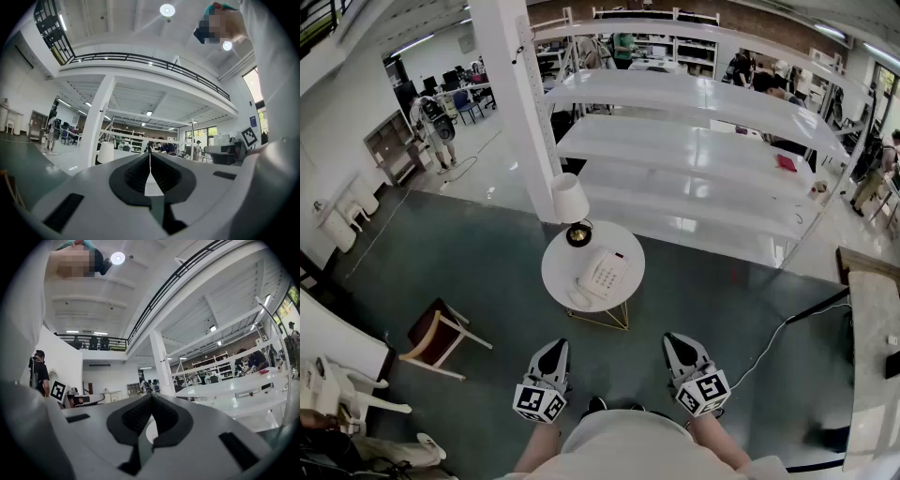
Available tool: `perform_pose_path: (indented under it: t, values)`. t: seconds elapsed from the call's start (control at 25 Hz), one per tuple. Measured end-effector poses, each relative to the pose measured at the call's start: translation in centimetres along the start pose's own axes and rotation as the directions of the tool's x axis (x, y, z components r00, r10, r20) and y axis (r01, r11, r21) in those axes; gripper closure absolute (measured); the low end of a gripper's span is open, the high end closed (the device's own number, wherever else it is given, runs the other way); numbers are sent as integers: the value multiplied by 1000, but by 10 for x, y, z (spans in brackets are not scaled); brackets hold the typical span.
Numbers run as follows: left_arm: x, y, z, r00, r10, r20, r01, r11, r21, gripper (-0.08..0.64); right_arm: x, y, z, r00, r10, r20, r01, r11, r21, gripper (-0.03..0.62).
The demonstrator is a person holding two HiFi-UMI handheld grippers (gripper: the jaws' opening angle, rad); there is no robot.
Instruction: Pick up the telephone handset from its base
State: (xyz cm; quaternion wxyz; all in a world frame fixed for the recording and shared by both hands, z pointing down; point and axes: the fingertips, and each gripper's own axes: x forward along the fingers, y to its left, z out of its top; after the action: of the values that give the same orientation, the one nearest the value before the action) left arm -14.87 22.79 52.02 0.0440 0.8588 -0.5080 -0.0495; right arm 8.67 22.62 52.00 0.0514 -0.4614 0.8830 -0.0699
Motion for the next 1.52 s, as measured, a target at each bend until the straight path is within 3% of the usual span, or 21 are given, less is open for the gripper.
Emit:
perform_pose_path:
  t: [1.0, 1.32, 1.52]
  values:
    - [22, -13, -15, 1000, -5, -31, 5, 1000, -18, 538, 0, -24, -6, 1000, -16, -8, 17, 1000, 17, 583]
    - [54, 9, -20, 1000, -4, -22, 4, 1000, -23, 538, 28, -44, -7, 1000, -23, -14, 23, 1000, 4, 583]
    - [84, 44, -25, 1000, -3, -26, 2, 1000, -24, 538, 71, -61, -14, 999, -37, -20, 38, 999, 12, 583]
